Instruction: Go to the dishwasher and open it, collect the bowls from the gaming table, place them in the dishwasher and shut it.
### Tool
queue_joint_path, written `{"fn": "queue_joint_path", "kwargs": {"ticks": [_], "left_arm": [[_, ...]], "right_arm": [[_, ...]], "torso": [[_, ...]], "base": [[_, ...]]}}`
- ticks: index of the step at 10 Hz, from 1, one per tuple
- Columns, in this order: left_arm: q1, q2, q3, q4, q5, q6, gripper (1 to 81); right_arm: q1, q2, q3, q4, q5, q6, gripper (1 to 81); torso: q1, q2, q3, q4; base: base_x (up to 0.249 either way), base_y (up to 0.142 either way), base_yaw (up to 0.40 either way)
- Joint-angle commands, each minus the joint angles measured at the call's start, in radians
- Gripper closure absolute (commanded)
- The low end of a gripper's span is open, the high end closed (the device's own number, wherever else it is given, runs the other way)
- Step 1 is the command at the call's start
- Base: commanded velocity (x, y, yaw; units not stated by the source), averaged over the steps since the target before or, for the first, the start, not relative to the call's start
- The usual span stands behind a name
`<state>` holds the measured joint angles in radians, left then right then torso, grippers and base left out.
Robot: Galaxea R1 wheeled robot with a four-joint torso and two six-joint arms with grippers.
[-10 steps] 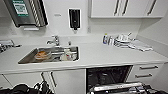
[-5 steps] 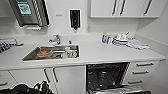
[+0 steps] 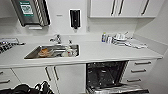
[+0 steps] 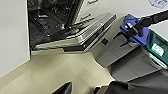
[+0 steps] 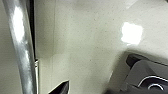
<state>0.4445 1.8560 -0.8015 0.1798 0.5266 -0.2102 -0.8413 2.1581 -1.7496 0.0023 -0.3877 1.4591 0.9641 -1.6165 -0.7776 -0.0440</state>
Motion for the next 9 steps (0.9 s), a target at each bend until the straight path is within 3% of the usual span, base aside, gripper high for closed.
{"fn": "queue_joint_path", "kwargs": {"ticks": [1, 2, 4, 6, 7, 9], "left_arm": [[-0.070, -0.023, -0.002, -0.010, 0.020, -0.001, 1.0], [-0.016, -0.023, -0.036, -0.011, 0.020, -0.009, 1.0], [0.113, -0.012, -0.201, -0.011, 0.016, -0.037, 1.0], [0.255, -0.001, -0.309, 0.001, -0.002, -0.035, 1.0], [0.341, -0.007, -0.330, 0.012, -0.076, -0.026, 1.0], [0.507, -0.007, -0.403, 0.075, -0.244, -0.028, 1.0]], "right_arm": [[0.101, -0.090, 0.078, -0.005, -0.019, -0.039, 1.0], [0.086, -0.105, 0.110, -0.021, -0.019, -0.154, 1.0], [0.049, -0.123, 0.187, -0.018, -0.019, -0.495, 1.0], [-0.020, -0.136, 0.245, -0.024, -0.017, -0.762, 1.0], [-0.046, -0.140, 0.277, -0.022, -0.005, -0.896, 1.0], [-0.126, -0.148, 0.340, -0.024, 0.049, -1.051, 1.0]], "torso": [[0.000, 0.000, 0.000, 0.000], [0.000, 0.000, 0.000, 0.000], [0.000, 0.000, 0.000, 0.000], [0.000, 0.000, 0.000, 0.000], [0.000, 0.000, 0.000, 0.000], [0.000, 0.000, 0.000, 0.000]], "base": [[0.000, 0.000, 0.000], [0.000, 0.000, 0.000], [0.000, 0.000, 0.000], [0.000, 0.000, 0.000], [0.000, 0.000, 0.000], [0.000, 0.000, 0.000]]}}
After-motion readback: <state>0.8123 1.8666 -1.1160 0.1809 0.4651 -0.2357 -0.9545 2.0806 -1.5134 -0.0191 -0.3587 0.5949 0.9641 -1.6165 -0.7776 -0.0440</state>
